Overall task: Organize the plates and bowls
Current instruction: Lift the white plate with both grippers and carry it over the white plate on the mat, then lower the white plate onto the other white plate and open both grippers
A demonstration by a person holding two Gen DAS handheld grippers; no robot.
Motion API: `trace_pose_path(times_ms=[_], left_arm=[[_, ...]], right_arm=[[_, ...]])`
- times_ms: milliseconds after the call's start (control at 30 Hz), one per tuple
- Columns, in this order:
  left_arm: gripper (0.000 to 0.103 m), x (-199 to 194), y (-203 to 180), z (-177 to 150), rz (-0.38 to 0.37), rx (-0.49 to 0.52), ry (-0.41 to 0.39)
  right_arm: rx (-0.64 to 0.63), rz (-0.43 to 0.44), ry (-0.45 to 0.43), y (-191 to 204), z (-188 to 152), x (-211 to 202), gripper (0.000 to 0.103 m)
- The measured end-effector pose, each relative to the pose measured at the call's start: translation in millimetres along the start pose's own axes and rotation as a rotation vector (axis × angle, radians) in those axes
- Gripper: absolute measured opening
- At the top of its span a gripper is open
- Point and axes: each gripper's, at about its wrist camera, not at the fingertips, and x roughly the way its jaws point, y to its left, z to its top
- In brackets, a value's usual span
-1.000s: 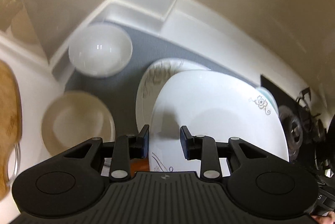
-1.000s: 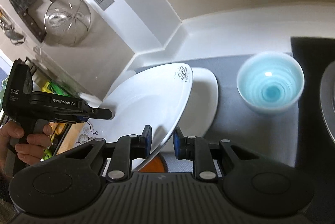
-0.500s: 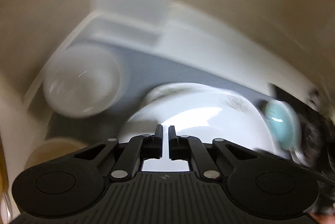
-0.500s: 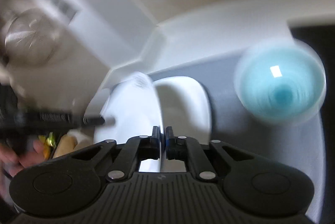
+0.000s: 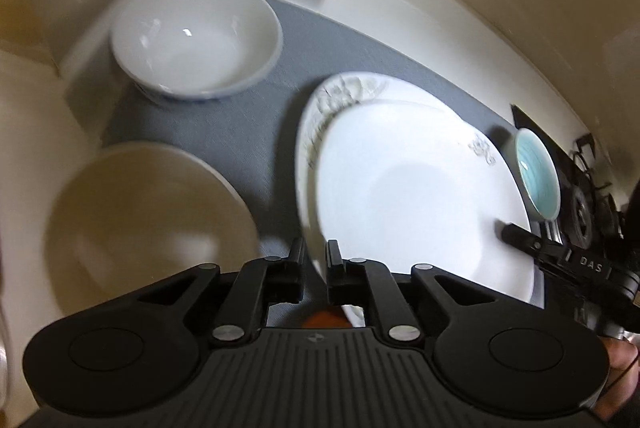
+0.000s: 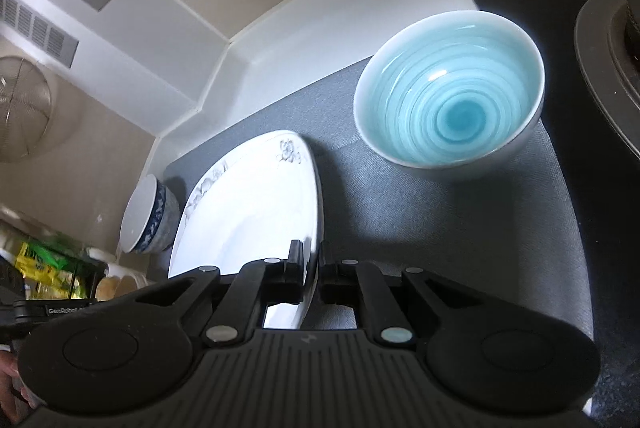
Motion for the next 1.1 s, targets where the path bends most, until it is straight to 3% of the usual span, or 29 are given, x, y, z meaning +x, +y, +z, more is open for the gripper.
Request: trace_pose_path(times_ms=[333,700,833,933,1100], left_arm=[[0.019,19.8,-5.1,-14.1,-0.011,-0.004,0.030],[0.022,13.2,-2.8,-32.0,-0.114,-0.058,0.053],[0.023,17.4,2.0,-32.6,-0.115,-0.077,0.030],[0.022,20.5,6.6,-28.3,-0.103,-0.099,0.028],[0.021,21.7,17.9,-20.9,-0.112,-0.127,0.023]], right_arm=[[-0.153,-0.064,0.042,30.0,-8.8,-12.6,0.011],[-0.270,-0.136,0.093,51.5,-5.9,-17.8,0.018],[-0.282,-0.133,0.097,50.7,-6.8,-18.7,0.017],[-0.306,-0.134,0.101,55.2,-8.1,-11.6,0.008],[-0.325,-0.142,0.111,60.4,-13.9,-0.1,0.008]])
